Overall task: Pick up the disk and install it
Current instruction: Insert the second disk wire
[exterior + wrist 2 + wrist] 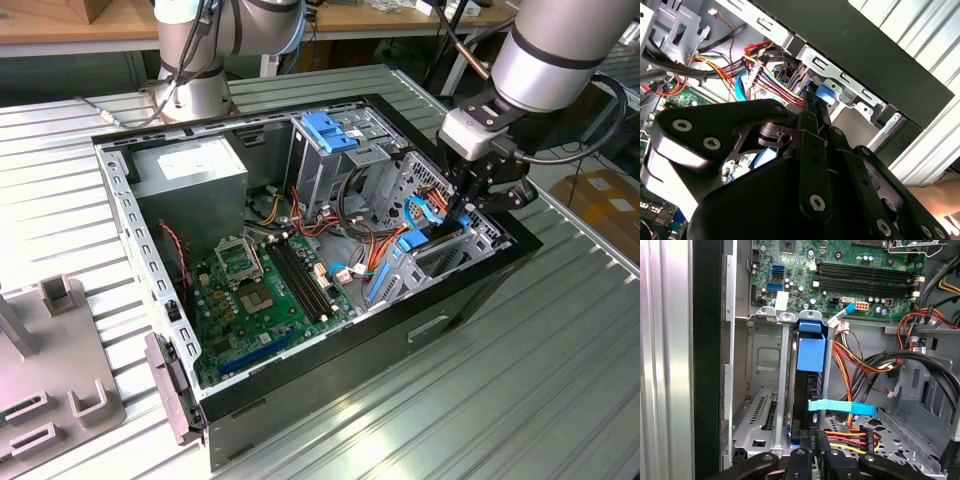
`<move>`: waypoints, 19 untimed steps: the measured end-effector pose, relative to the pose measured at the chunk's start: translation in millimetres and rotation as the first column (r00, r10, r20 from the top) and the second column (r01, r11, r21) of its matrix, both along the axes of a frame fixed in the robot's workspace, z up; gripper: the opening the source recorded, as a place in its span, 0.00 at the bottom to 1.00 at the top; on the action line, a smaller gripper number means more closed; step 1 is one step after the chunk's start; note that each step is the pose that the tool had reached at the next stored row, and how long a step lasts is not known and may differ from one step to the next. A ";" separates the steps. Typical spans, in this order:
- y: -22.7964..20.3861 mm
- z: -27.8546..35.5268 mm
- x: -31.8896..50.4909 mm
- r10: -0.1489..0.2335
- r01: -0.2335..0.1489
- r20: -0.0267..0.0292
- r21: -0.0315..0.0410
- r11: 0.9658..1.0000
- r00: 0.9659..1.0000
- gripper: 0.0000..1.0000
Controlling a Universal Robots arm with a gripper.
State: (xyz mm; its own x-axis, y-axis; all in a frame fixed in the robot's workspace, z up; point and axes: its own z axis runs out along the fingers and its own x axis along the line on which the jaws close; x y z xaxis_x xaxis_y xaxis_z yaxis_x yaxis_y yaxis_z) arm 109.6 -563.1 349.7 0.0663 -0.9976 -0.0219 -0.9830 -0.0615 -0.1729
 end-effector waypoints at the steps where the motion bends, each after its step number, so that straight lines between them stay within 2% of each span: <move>1: 0.2 0.7 0.0 -0.013 0.013 -0.003 0.000 1.000 1.000 0.16; 5: 1.7 7.8 0.1 -0.034 0.034 -0.008 -0.002 0.999 0.999 0.16; 8: 1.7 8.0 0.1 -0.038 0.038 -0.008 -0.002 0.999 0.999 0.16; 9: 1.8 8.1 0.1 -0.038 0.038 -0.012 -0.003 0.999 0.999 0.16; 10: 1.8 8.1 0.1 -0.038 0.038 -0.025 -0.003 0.999 0.999 0.16; 14: 1.8 8.0 0.1 -0.038 0.038 -0.030 -0.003 0.999 0.999 0.16; 15: 1.8 8.0 0.1 -0.038 0.038 -0.035 -0.003 0.999 0.999 0.16; 19: 1.7 8.0 0.1 -0.038 0.038 -0.036 -0.003 0.999 0.999 0.16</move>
